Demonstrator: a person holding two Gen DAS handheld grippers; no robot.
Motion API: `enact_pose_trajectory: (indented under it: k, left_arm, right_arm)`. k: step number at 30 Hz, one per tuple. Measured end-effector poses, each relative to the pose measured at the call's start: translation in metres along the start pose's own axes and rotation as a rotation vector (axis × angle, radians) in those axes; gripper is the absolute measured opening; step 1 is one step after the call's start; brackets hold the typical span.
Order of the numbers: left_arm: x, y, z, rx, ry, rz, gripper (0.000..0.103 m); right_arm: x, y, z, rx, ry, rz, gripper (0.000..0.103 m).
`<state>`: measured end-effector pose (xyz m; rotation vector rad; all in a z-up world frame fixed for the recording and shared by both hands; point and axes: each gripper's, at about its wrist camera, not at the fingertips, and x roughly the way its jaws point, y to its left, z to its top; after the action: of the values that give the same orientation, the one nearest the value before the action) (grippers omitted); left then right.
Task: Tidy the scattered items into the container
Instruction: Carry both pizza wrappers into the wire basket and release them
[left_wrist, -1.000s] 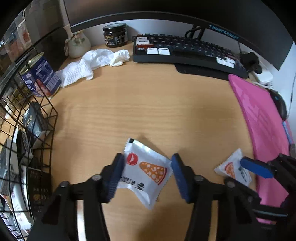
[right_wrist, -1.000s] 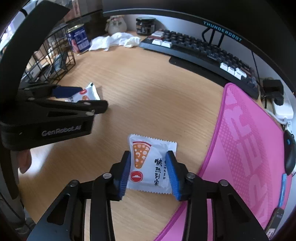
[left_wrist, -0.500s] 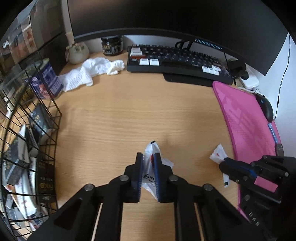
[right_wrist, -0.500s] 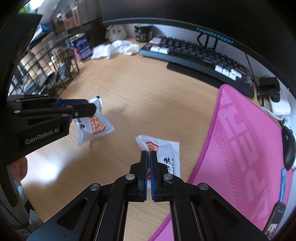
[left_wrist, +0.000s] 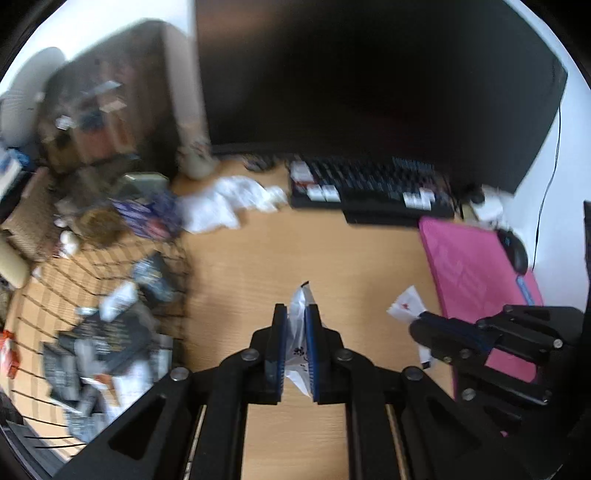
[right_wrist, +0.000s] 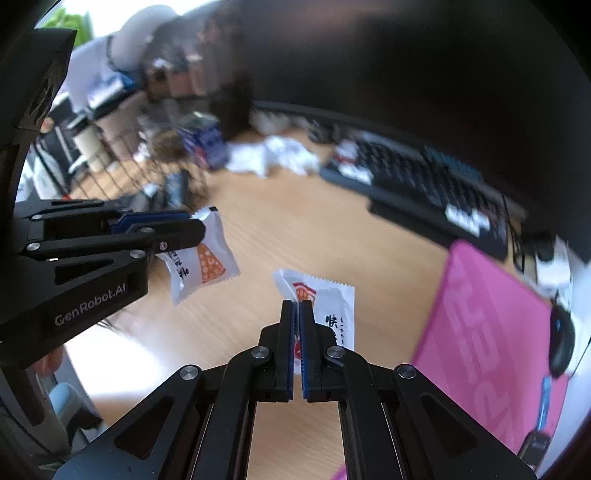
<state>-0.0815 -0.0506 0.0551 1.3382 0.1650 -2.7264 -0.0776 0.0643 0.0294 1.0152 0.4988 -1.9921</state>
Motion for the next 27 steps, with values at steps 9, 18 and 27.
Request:
enact_pose_trajectory:
  k: [9,18,27]
  left_arm:
    - [-0.053,0.112,-0.014,-0.149,-0.070,0.126,0.010]
    - [-0.054,0.180,-0.047,-0.216,-0.038,0.191,0.011]
    - [-0.070,0.178,-0.054,-0.169,-0.132,0.273,0.079]
  right_arm:
    - [-0.009,0.114,0.060,-0.158,-0.074,0.115,0.002]
    - [0.015,0.196,0.078,-0.226,-0.056,0.218,0.005]
    - [0.017,0.195,0.074,-0.182,-0.061,0.169,0.051]
